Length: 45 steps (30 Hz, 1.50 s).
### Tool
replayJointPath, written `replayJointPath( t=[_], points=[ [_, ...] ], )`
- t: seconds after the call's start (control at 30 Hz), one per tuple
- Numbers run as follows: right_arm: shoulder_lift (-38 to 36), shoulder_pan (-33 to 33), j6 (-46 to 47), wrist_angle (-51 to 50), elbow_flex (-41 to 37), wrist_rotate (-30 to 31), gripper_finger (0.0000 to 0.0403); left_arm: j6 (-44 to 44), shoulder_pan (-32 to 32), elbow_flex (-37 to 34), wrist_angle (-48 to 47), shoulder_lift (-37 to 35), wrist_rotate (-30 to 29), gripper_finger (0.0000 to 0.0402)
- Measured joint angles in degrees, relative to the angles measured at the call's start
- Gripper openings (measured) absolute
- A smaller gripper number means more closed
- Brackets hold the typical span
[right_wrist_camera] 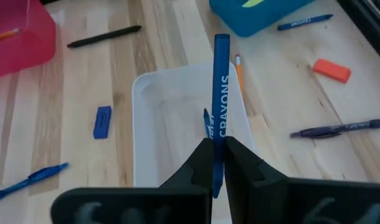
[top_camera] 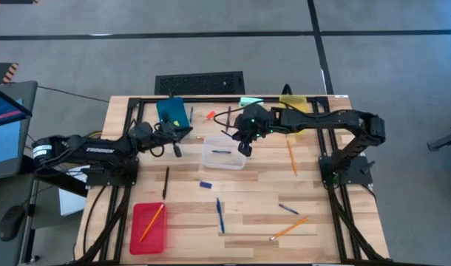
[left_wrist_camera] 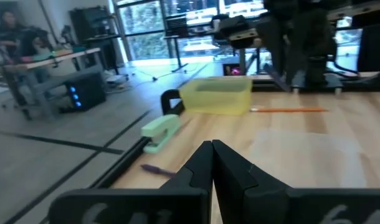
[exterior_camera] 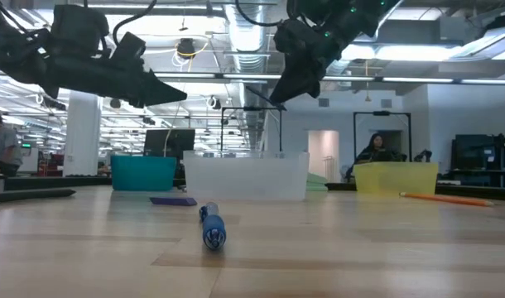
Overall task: Sort crayons/erasers/pens/pencils in bins
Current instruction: Put the middle blue crayon into the transparent bin
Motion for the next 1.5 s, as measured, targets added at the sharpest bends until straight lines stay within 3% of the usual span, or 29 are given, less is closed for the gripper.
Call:
replayJointPath(
  t=[0.17,0.33,0.47,0.73,1.03,1.2,1.5],
  points=[
    [1.78,-0.86,-0.31,3.42,0.17,-0.38,0.0033,0.1,2.54,0.0,2.71,0.0,0.02,0.0],
    [8.46,-1.08,-0.64,5.93,1.48,-7.36,0.0033,0.72,5.29,0.02,5.46,0.02,0.07,0.0],
    [12.58,-1.86,-2.64,2.74,4.71,-11.45,0.0034,0.71,6.56,0.04,5.14,-0.06,1.0,0.0],
    [19.11,-1.43,-5.59,-6.71,12.07,-11.94,0.0034,2.6,6.9,0.04,4.44,-0.31,2.48,0.0],
    [24.9,0.23,-6.63,-13.16,16.39,-17.53,0.0034,3.46,6.89,0.04,2.24,-0.31,3.54,0.0],
    [27.09,0.08,-6.17,-13.61,16.46,-17.28,0.0034,4.12,6.89,0.04,1.92,-0.31,3.58,0.0],
    [29.19,0.79,-4.57,-13.7,16.44,-10.97,0.0034,3.19,6.89,0.04,1.15,-0.31,3.82,0.0]
  ],
)
